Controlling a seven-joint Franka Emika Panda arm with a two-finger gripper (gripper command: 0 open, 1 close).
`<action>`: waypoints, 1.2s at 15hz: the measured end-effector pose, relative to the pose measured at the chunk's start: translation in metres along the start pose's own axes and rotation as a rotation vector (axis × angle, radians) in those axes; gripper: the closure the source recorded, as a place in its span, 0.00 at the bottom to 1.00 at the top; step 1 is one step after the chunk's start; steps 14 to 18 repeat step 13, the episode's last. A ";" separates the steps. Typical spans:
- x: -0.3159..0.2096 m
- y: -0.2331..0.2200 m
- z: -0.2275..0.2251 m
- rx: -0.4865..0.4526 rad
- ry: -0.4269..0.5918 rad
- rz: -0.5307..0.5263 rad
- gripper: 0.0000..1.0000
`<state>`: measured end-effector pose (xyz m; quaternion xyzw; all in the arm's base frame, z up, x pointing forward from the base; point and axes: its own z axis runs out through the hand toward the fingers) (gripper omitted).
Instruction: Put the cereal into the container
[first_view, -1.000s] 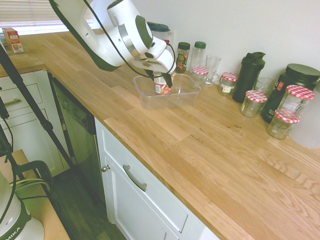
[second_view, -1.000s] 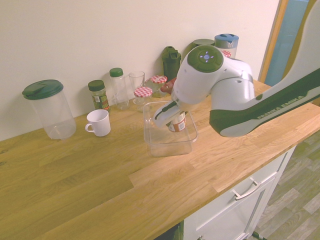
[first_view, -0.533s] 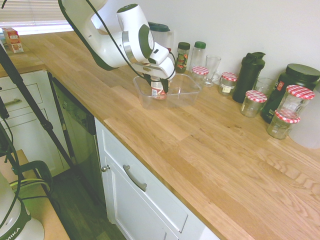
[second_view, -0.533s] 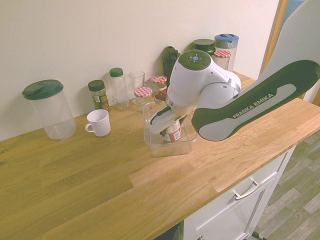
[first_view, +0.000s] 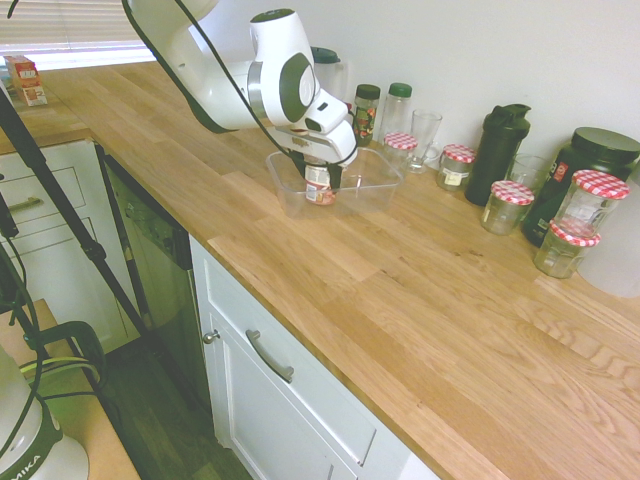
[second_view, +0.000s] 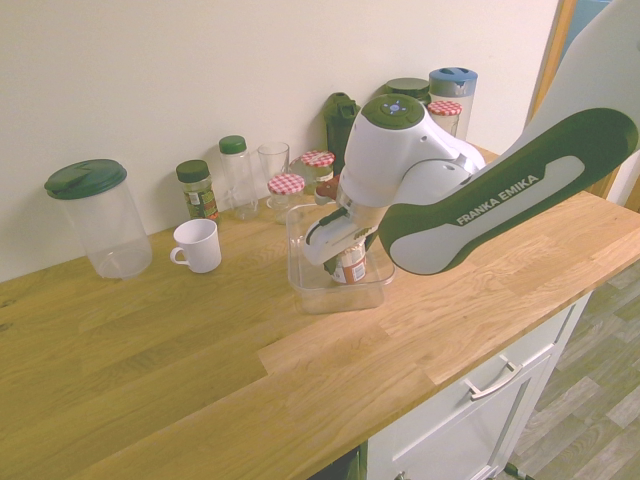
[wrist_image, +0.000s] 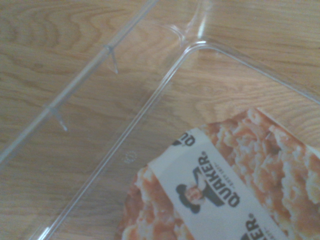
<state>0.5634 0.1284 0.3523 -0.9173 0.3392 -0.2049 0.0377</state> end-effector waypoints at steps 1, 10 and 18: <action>0.001 0.003 0.001 -0.011 -0.025 0.009 0.00; -0.034 0.006 -0.081 -0.075 -0.197 0.083 0.00; -0.049 0.012 -0.105 -0.016 -0.142 0.054 0.00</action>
